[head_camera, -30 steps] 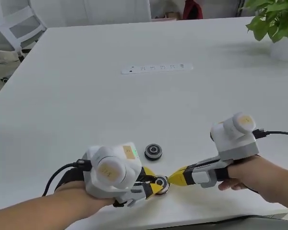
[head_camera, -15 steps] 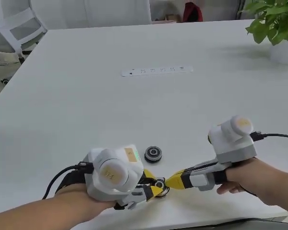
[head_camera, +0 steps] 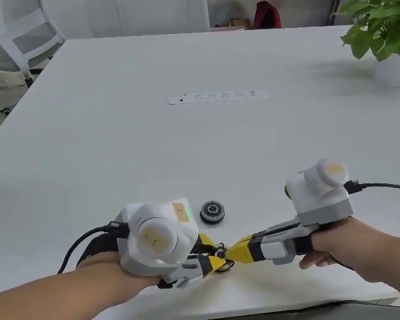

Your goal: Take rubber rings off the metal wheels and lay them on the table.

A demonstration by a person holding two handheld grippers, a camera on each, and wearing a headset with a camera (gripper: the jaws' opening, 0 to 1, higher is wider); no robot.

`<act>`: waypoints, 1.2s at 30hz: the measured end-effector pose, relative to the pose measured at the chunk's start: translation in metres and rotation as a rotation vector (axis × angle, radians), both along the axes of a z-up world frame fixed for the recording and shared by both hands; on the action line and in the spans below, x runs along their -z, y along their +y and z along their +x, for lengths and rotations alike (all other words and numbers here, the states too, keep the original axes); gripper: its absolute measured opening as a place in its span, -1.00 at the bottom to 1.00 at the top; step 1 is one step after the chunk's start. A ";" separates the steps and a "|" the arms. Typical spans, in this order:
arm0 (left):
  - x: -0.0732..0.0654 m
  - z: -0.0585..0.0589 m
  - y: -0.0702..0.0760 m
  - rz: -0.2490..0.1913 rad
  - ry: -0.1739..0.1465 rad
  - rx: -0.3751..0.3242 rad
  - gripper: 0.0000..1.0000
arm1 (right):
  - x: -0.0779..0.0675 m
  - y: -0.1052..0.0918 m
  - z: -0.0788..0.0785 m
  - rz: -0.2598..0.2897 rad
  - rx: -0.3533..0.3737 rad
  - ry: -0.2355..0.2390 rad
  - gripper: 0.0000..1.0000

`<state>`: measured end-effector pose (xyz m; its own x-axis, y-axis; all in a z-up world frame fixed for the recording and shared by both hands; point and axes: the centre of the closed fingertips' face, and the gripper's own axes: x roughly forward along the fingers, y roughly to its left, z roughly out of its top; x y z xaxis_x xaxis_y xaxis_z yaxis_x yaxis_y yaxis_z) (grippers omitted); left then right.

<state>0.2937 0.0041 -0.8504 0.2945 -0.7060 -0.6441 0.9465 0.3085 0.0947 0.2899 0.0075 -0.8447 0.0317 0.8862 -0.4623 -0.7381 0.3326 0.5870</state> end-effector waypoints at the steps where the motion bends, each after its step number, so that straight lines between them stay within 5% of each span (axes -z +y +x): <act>1: 0.000 0.000 0.000 0.000 0.000 0.000 -0.77 | 0.000 0.000 0.000 0.003 -0.002 0.000 -1.00; 4: 0.000 0.000 0.000 0.001 -0.001 0.001 -0.77 | -0.001 0.000 -0.001 0.006 -0.006 -0.003 -1.00; 6: 0.000 0.000 0.000 0.002 -0.003 0.003 -0.77 | -0.015 0.010 -0.009 0.093 -0.032 0.039 -1.00; 8: 0.000 0.000 0.000 -0.001 -0.003 0.003 -0.77 | -0.009 0.008 -0.006 0.015 -0.067 -0.051 -1.00; 10: 0.000 0.000 0.000 -0.002 -0.001 0.003 -0.77 | -0.009 0.008 -0.008 0.030 -0.052 -0.012 -1.00; 36: 0.000 0.000 0.000 0.011 -0.017 0.032 -0.73 | 0.000 -0.002 0.003 0.008 -0.003 -0.025 -1.00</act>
